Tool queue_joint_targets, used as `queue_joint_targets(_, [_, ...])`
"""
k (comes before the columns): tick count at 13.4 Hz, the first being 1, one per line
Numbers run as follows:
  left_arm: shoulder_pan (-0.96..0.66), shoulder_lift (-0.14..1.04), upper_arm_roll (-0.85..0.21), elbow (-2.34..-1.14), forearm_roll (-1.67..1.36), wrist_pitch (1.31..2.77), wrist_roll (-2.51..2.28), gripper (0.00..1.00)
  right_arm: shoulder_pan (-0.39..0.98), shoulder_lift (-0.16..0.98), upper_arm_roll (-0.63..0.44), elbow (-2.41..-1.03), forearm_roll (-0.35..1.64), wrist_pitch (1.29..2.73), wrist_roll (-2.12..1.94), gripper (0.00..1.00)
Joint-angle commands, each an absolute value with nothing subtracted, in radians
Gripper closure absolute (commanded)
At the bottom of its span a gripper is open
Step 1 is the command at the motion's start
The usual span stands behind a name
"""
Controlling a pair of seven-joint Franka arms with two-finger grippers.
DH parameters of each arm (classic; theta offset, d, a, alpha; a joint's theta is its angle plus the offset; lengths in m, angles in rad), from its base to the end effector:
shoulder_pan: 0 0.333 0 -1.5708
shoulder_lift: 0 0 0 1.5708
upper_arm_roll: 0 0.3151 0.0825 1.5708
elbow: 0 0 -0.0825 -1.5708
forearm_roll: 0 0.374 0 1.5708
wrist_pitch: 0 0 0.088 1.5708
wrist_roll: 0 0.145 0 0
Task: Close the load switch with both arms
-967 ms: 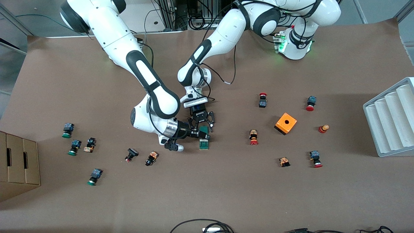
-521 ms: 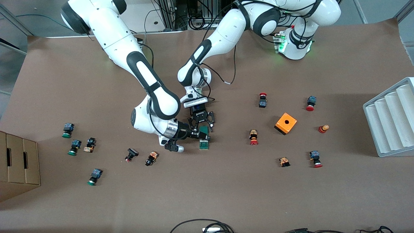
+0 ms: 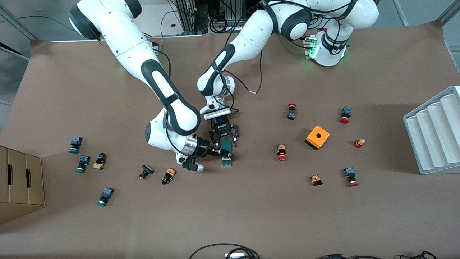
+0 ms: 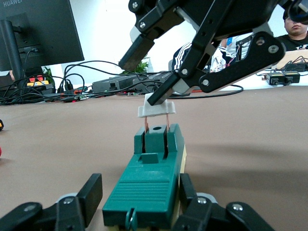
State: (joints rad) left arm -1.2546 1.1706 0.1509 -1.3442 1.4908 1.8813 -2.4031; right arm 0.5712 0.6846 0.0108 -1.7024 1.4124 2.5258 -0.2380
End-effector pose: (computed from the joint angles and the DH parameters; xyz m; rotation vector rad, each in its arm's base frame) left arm 0.3910 -0.5744 0.0375 -2.2252 -0.1794 -1.8759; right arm 0.5737 0.3908 0.1845 -2.2474 0.4020 0.0500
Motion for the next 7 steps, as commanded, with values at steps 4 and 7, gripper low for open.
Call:
queue_joint_targets(4, [-1.247, 1.198, 0.146, -1.416, 1.436, 1.799, -2.428, 0.29, 0.569, 0.724, 0.006, -1.651, 1.410, 2.536, -0.235, 0.51])
queue_joint_targets(7, [-1.247, 1.197, 0.144, -1.416, 1.436, 1.799, -2.428, 0.29, 0.569, 0.732, 0.005, -1.643, 1.410, 2.536, -0.235, 0.51])
